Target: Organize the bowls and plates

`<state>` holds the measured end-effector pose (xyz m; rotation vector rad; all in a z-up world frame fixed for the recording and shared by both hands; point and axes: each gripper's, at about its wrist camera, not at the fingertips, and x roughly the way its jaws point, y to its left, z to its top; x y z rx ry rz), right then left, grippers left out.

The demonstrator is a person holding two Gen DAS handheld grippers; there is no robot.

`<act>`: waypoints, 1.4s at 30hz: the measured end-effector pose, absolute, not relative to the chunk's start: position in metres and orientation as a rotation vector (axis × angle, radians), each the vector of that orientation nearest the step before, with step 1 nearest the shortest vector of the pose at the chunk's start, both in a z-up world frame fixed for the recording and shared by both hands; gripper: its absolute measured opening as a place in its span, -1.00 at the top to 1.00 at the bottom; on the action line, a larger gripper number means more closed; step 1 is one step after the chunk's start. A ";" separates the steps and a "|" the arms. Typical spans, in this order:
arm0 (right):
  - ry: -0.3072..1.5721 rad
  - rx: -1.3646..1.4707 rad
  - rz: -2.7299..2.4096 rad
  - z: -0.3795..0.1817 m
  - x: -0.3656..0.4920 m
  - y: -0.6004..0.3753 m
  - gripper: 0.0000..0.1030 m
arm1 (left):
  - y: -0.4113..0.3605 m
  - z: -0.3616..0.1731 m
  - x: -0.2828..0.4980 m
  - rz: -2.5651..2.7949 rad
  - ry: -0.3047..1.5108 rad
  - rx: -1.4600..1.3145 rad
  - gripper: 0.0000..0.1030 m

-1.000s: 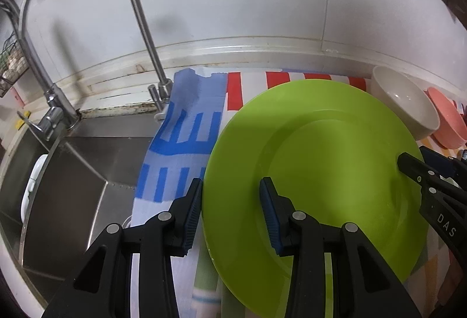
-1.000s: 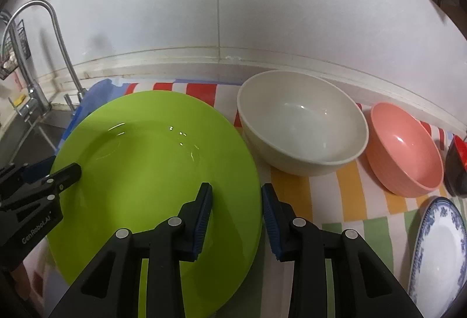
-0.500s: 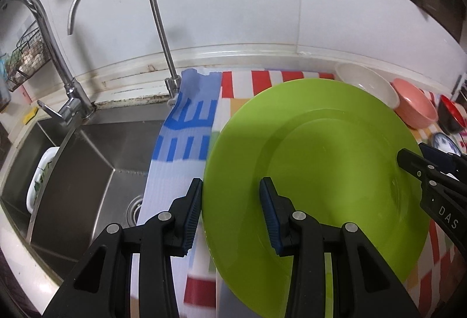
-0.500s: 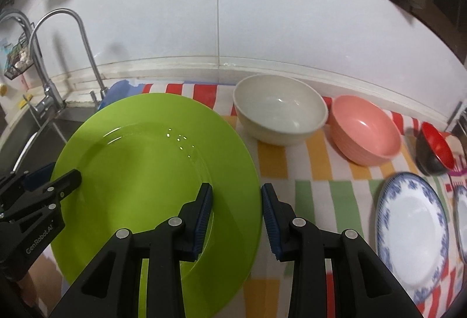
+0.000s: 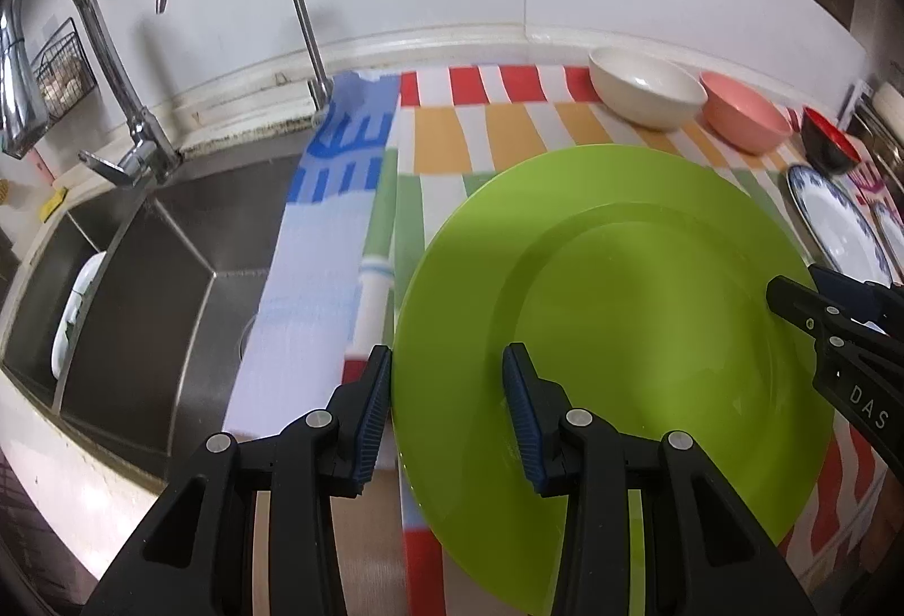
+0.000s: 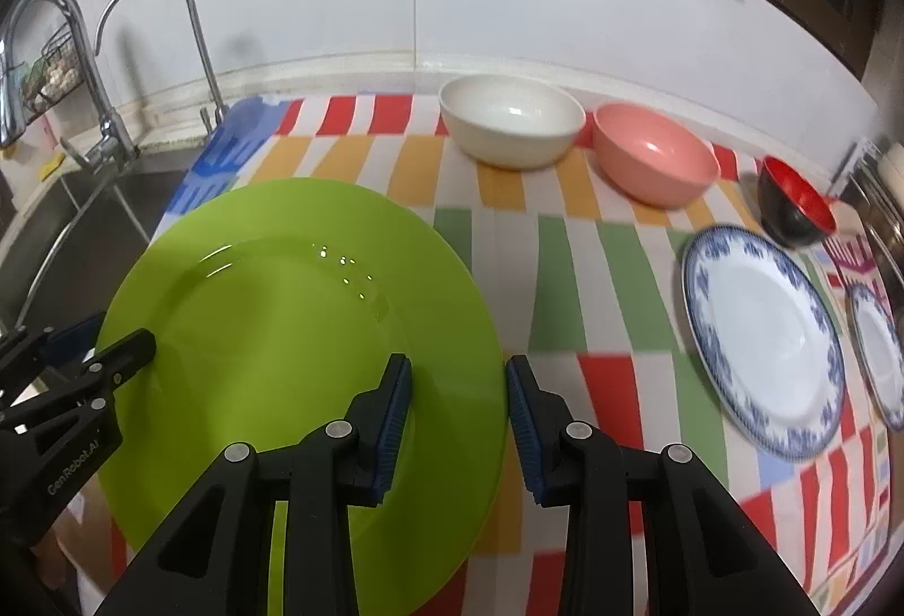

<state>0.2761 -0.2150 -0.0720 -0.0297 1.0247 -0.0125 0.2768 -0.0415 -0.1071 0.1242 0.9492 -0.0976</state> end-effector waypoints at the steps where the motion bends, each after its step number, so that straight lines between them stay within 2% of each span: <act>1: 1.030 -0.030 -0.016 -0.073 0.271 -0.214 0.31 | -0.041 -0.109 0.272 -0.102 0.957 0.127 0.23; 25: 1.111 -0.033 -0.063 -0.091 0.237 -0.212 0.31 | -0.041 -0.137 0.249 -0.159 1.050 0.151 0.23; 36: 1.128 -0.037 -0.082 -0.100 0.236 -0.210 0.29 | -0.044 -0.138 0.247 -0.176 1.030 0.199 0.21; 42: 1.119 -0.030 -0.094 -0.100 0.235 -0.209 0.27 | -0.043 -0.138 0.248 -0.209 1.032 0.208 0.06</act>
